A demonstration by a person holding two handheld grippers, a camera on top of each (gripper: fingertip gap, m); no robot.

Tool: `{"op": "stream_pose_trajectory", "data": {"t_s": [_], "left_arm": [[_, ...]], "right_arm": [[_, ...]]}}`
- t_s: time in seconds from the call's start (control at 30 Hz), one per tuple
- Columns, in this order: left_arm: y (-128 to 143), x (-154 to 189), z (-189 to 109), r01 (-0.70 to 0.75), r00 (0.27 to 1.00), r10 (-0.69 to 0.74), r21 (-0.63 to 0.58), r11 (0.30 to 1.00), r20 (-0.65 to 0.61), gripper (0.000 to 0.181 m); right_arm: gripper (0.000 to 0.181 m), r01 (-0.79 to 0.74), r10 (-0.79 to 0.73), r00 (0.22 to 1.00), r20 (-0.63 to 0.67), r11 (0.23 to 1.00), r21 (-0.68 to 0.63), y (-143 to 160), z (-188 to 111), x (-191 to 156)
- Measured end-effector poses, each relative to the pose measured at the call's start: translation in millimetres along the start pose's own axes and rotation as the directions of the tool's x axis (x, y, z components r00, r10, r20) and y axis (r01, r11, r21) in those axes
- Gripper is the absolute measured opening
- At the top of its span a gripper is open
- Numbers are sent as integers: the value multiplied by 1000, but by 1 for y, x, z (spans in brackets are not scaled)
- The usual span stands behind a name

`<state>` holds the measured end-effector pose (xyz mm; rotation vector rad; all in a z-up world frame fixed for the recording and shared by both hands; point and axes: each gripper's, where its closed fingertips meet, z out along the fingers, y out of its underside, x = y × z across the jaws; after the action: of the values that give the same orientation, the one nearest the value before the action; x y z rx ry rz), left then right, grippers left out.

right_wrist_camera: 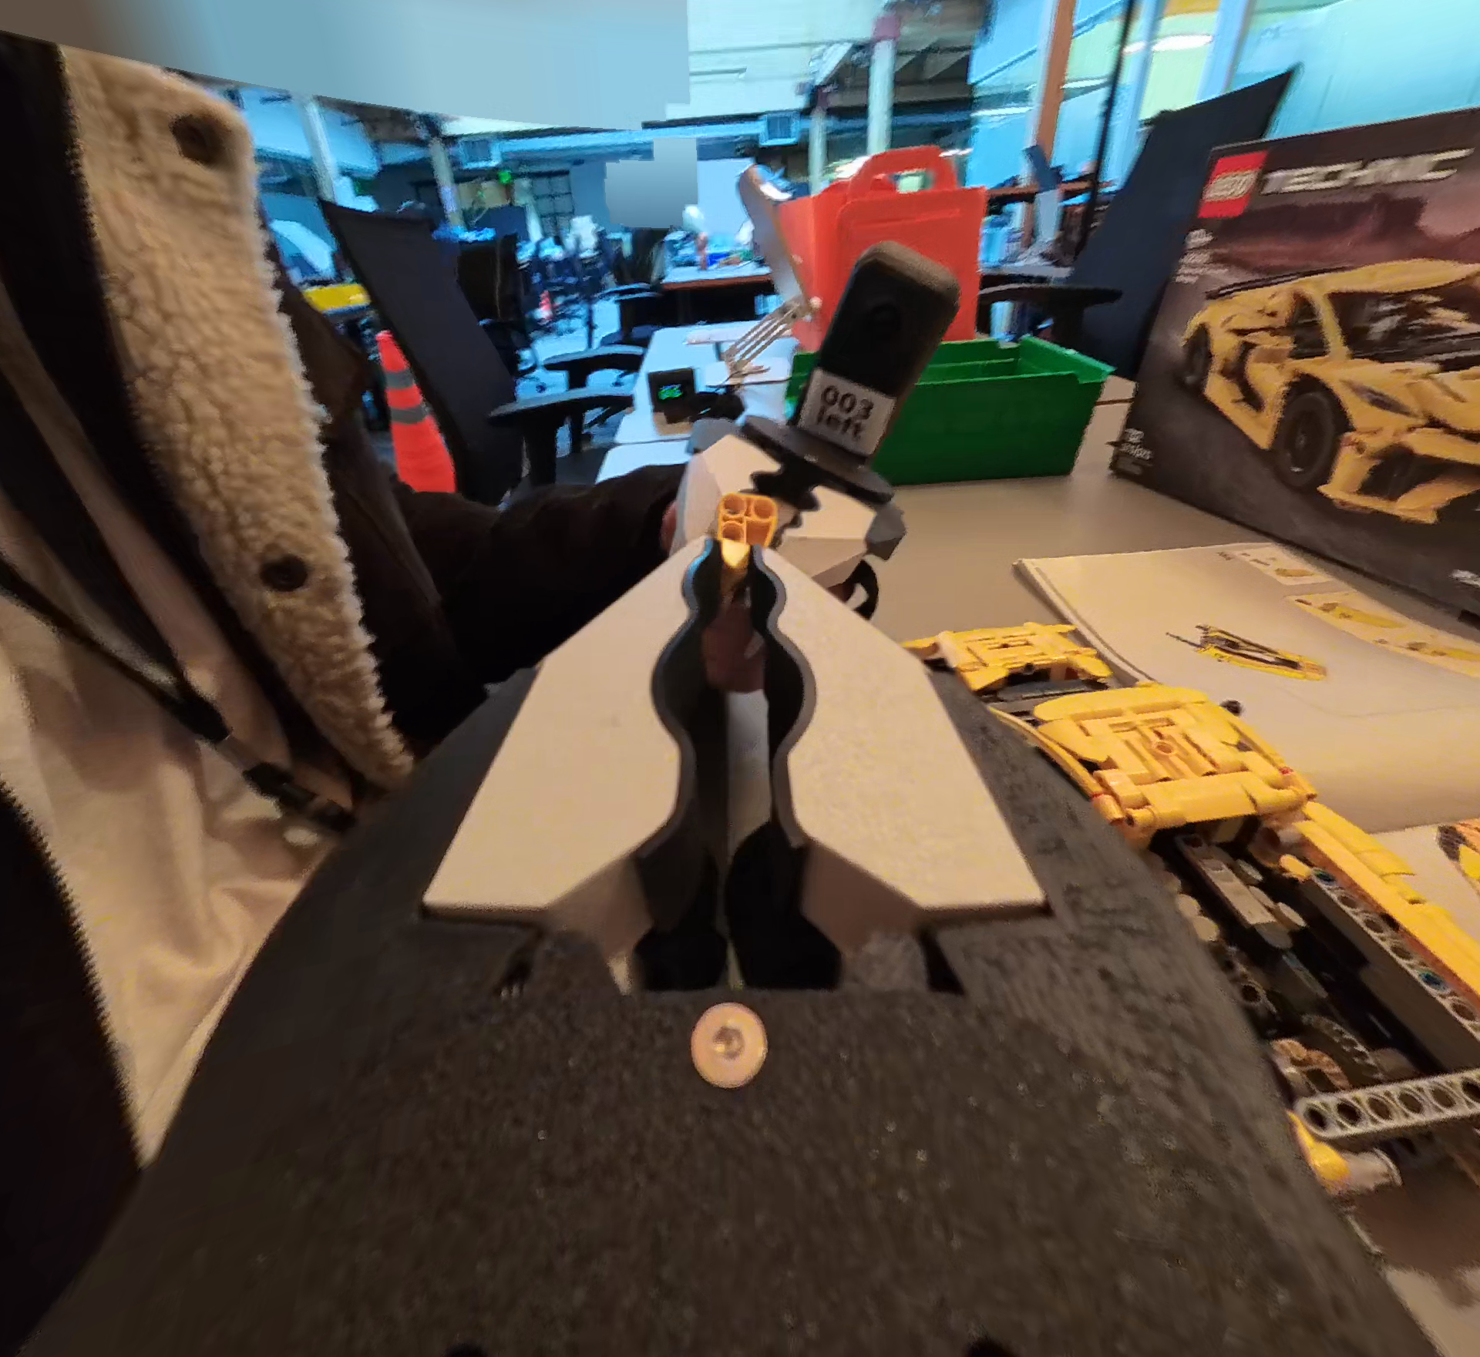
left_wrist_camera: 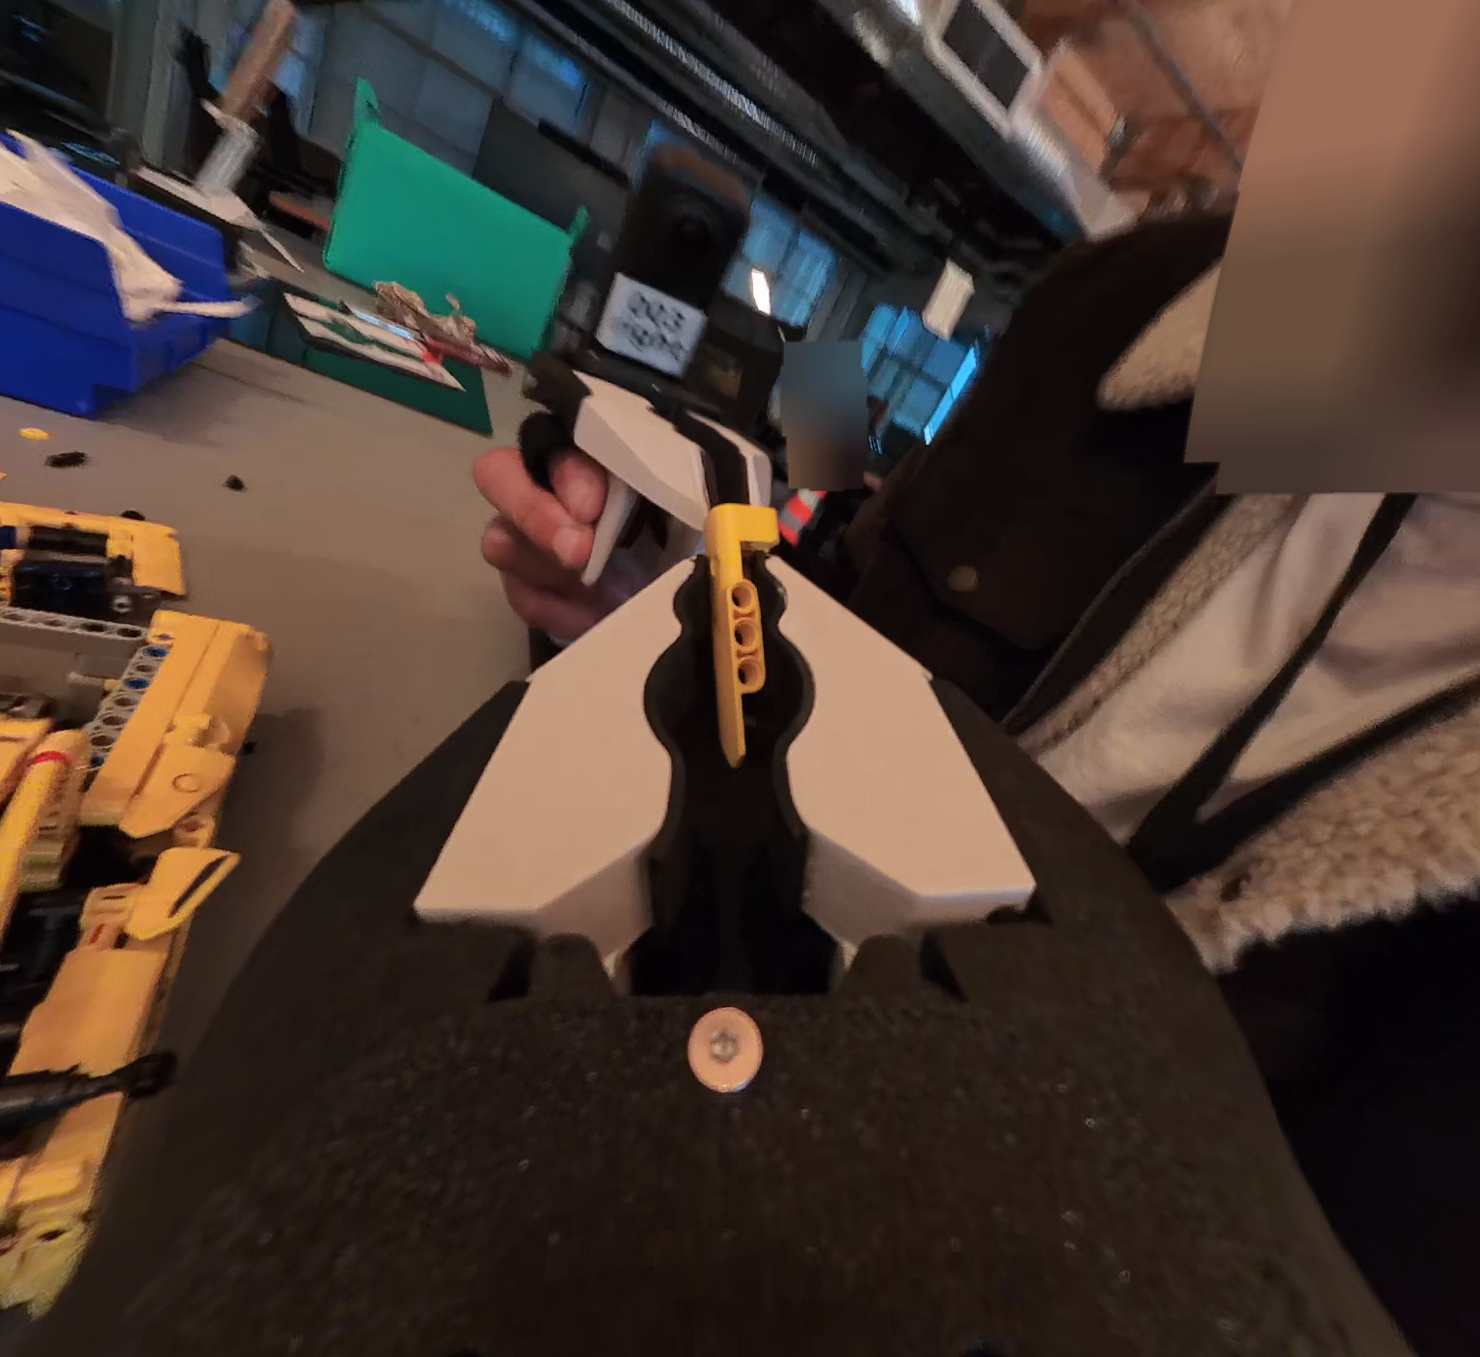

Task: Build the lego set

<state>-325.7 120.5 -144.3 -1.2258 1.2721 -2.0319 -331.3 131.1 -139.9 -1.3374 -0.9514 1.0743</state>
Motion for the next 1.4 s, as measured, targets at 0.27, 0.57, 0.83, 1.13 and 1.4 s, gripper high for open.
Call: {"op": "stream_pose_trajectory", "data": {"t_s": [0.27,0.57,0.83,1.13,1.4], "left_arm": [[-14,-13,-5,131,991,-133,123,984,3,9],[-12,-13,-3,80,996,-84,105,991,35,9],[-12,-18,-2,69,994,-77,111,991,73,9],[-21,-29,-11,139,985,-156,189,972,76,9],[-26,-44,-24,398,914,-401,304,866,-54,9]], "right_arm": [[7,75,-80,985,-151,997,-36,-6,2,19],[7,-168,169,986,-1,983,74,-3,0,16],[7,-318,315,948,48,946,69,-2,-3,21],[36,-142,150,984,-97,986,82,-9,-4,32],[18,458,-497,737,-458,866,-203,-13,4,46]]}}
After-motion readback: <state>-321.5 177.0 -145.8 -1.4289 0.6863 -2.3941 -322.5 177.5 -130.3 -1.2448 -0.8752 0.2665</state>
